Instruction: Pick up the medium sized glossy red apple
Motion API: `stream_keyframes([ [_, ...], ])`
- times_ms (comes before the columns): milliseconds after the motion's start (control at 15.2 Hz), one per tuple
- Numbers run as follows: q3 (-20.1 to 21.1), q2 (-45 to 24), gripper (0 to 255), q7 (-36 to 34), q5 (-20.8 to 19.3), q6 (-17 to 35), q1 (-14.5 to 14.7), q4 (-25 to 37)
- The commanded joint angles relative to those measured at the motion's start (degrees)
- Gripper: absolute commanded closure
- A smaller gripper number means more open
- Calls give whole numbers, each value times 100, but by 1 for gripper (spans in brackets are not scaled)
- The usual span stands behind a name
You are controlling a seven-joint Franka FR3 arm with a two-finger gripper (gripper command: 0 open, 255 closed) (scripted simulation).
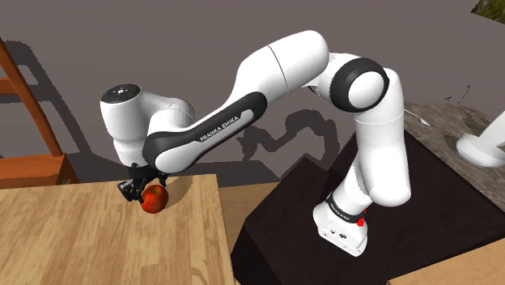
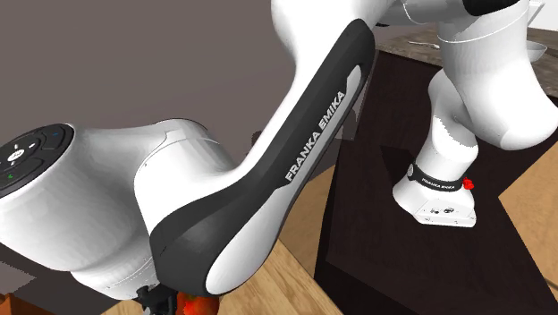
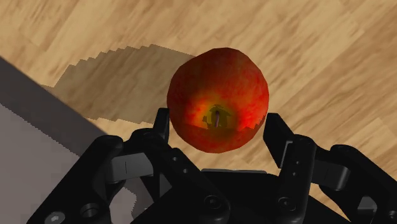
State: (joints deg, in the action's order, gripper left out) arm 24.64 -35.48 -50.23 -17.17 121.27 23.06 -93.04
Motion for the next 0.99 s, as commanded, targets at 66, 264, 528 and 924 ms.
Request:
stream_keyframes([
  [66, 25, 79, 255, 22, 39, -107, -17, 18],
  [264, 62, 196, 255, 56, 96, -274, -38, 76],
  [528, 108, 340, 255, 101, 168, -503, -61, 172],
  [924, 166, 529, 255, 164, 267, -864, -84, 359],
])
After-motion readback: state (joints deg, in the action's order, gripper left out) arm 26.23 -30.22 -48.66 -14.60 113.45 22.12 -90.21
